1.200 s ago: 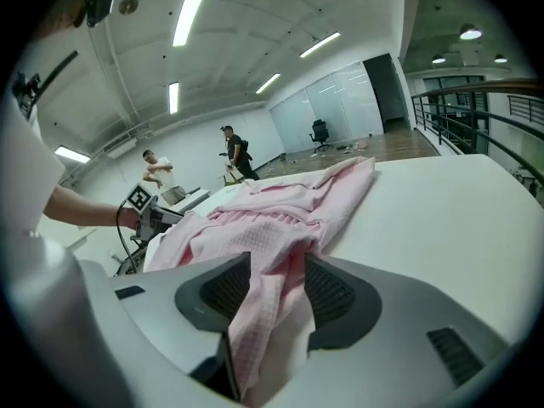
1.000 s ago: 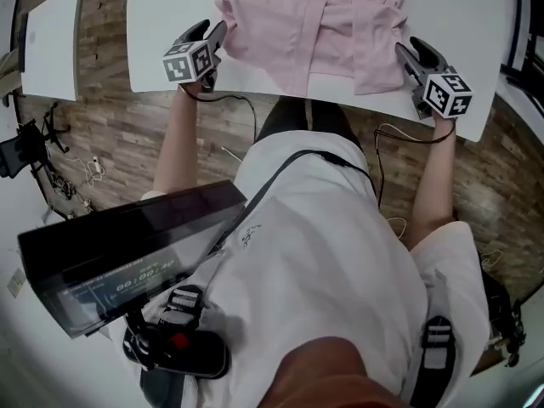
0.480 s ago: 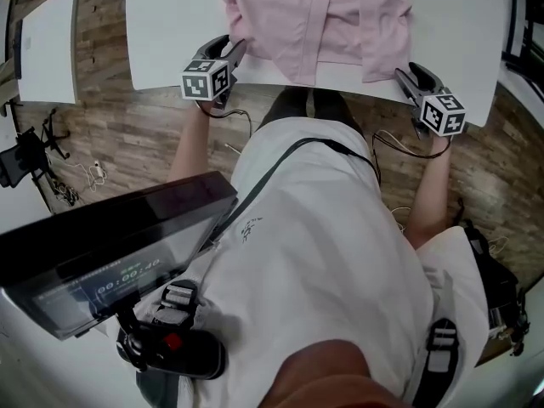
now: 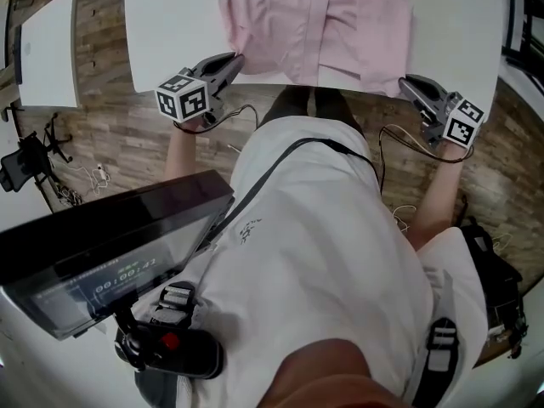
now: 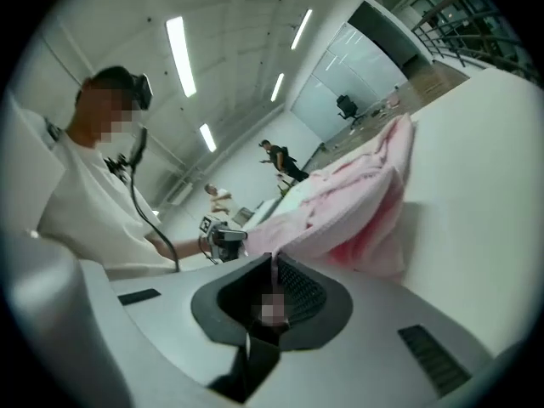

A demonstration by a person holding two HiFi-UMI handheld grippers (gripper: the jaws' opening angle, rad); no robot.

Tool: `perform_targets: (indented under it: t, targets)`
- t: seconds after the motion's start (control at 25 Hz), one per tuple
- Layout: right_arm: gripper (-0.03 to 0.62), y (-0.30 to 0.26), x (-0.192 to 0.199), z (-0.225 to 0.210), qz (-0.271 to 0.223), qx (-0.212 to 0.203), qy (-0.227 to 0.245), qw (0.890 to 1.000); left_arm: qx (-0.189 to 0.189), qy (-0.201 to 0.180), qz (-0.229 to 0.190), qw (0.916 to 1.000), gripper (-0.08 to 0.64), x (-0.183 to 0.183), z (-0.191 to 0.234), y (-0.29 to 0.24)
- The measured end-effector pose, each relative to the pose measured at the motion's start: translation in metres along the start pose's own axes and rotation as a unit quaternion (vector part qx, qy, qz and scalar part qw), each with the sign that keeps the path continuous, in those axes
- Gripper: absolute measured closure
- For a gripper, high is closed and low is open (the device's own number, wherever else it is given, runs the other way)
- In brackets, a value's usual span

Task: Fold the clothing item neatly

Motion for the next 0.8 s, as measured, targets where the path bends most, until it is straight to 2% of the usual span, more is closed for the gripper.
perform_targets:
  t: [0.04, 0.12, 0.16, 0.24, 0.32, 0.36, 0.52, 0.68, 0.76, 0.8]
  targets:
    - [0.566, 0.004, -0.011, 0.004, -0.020, -0.031, 0.002, 0.999, 0.042, 0.020, -0.031, 0.9984, 0.532, -0.009, -0.010, 0.007]
    - [0.566, 0.002, -0.042, 0.004, -0.072, -0.066, 0.010, 0.995, 0.103, 0.065, -0.100, 0.9875, 0.532, -0.040, -0.013, 0.021]
    - [0.566, -0.004, -0.061, -0.004, -0.101, -0.067, 0.014, 0.993, 0.114, 0.088, -0.133, 0.9805, 0.532, -0.061, -0.002, 0.025]
    - [0.567, -0.021, -0.103, -0.029, -0.155, -0.047, 0.017, 0.987, 0.107, 0.128, -0.189, 0.9678, 0.532, -0.103, 0.032, 0.026]
    - [0.567, -0.032, -0.136, -0.058, -0.192, -0.018, 0.015, 0.981, 0.081, 0.146, -0.223, 0.9603, 0.532, -0.137, 0.063, 0.018]
    - [0.567, -0.036, -0.148, -0.070, -0.205, -0.003, 0.011, 0.979, 0.059, 0.144, -0.230, 0.9608, 0.532, -0.150, 0.076, 0.012]
    - [0.566, -0.061, -0.178, -0.113, -0.211, 0.079, 0.007, 0.974, -0.064, 0.089, -0.200, 0.9736, 0.532, -0.188, 0.123, -0.008]
    - [0.566, -0.087, -0.214, -0.152, -0.203, 0.135, -0.009, 0.970, -0.105, 0.084, -0.180, 0.9745, 0.532, -0.231, 0.162, -0.046]
    - [0.566, -0.090, -0.225, -0.166, -0.198, 0.161, -0.033, 0.966, -0.127, 0.077, -0.161, 0.9758, 0.530, -0.241, 0.168, -0.063]
    - [0.561, -0.088, -0.230, -0.170, -0.196, 0.168, -0.030, 0.966, -0.142, 0.070, -0.149, 0.9759, 0.507, -0.241, 0.168, -0.068]
Point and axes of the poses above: the fingertips, and each gripper's own axes: y backward along the fingers, z to its left, x out of its underside, the point moved 9 cm from there along y, backward along the fingers, and after that the axes turned 1 degree about -y, right-handed, at the moved point
